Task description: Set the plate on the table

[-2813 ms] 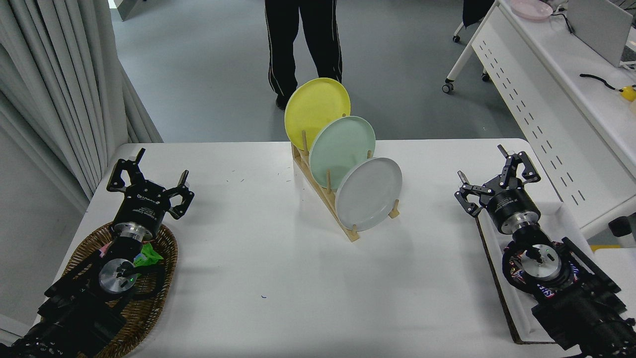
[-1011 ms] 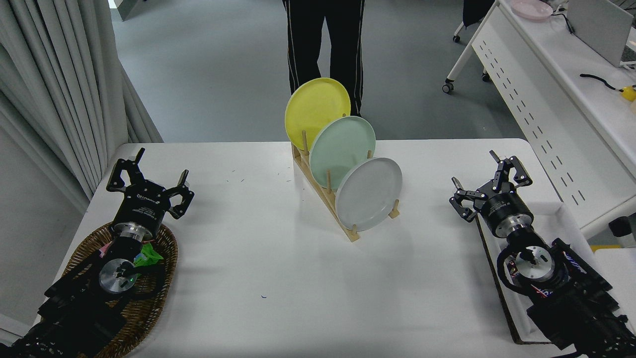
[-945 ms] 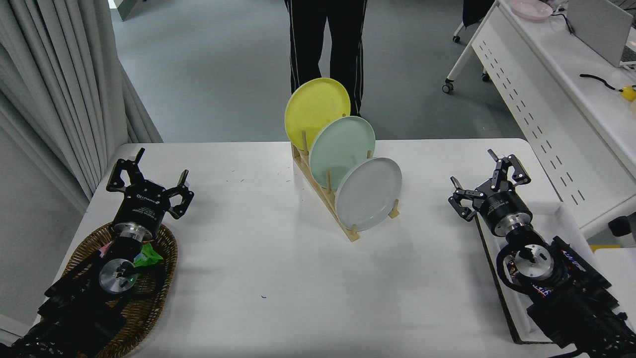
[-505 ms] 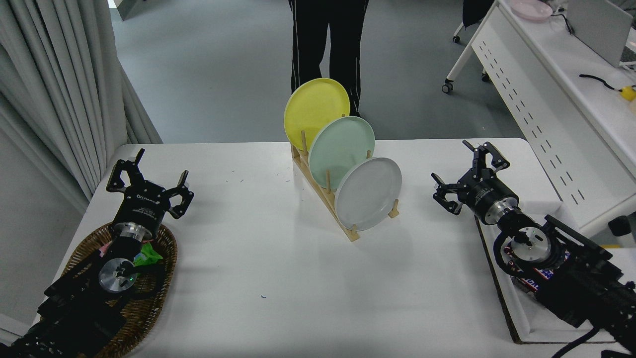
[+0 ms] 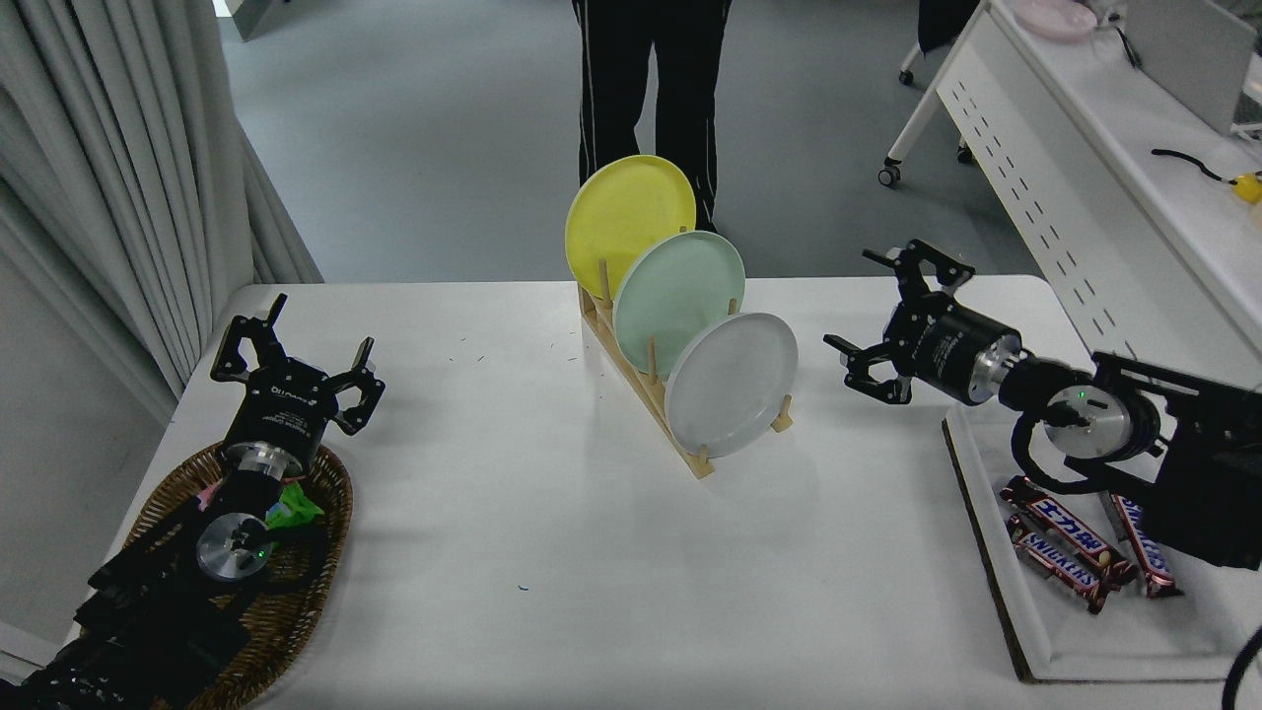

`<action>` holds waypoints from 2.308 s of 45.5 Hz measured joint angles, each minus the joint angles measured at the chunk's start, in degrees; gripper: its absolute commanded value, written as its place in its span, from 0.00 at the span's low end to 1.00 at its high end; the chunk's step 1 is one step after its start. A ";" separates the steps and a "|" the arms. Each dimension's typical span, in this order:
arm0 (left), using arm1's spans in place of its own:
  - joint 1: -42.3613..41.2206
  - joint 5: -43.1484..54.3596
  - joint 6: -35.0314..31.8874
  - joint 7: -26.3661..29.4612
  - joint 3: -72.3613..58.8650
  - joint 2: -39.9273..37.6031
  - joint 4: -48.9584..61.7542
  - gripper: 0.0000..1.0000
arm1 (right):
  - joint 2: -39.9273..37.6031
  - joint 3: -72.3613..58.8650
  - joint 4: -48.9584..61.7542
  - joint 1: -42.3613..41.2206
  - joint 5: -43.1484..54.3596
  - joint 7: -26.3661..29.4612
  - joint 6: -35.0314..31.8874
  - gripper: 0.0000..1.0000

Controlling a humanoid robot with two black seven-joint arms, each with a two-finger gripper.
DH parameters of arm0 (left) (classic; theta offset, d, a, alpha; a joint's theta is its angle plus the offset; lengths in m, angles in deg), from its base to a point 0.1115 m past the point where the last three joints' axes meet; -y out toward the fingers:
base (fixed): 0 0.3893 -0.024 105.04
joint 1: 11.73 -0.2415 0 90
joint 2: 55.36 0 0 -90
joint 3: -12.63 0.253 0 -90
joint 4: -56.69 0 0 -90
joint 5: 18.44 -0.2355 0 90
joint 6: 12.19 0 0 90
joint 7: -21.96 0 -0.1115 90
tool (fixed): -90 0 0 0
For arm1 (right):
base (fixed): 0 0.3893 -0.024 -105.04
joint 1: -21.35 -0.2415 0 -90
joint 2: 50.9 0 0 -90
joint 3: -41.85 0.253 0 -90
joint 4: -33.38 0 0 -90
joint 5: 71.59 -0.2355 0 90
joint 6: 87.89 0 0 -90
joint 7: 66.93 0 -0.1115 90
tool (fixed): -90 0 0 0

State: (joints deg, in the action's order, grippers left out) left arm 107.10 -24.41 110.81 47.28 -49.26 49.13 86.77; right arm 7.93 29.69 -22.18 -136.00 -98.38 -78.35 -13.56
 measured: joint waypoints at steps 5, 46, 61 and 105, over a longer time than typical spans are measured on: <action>0.00 0.00 -0.03 0.00 0.00 0.00 0.00 1.00 | -0.49 -3.91 -1.73 -3.25 -0.13 -0.01 0.17 1.00; 0.00 -0.01 -0.03 0.00 0.00 0.01 0.00 1.00 | 7.79 -8.58 -0.36 -12.10 5.60 14.77 14.84 1.00; 0.00 -0.01 -0.01 -0.01 0.00 0.00 -0.01 1.00 | 14.80 -5.93 6.41 -11.30 7.73 17.44 16.80 1.00; 0.00 0.00 0.00 -0.01 0.00 -0.01 0.03 1.00 | 20.04 -0.19 12.15 -6.85 8.25 18.32 16.94 0.77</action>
State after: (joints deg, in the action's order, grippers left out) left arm 107.10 -24.41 110.81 47.27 -49.25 49.13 86.80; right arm 27.96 29.50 -10.03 -142.85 -90.13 -60.02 3.39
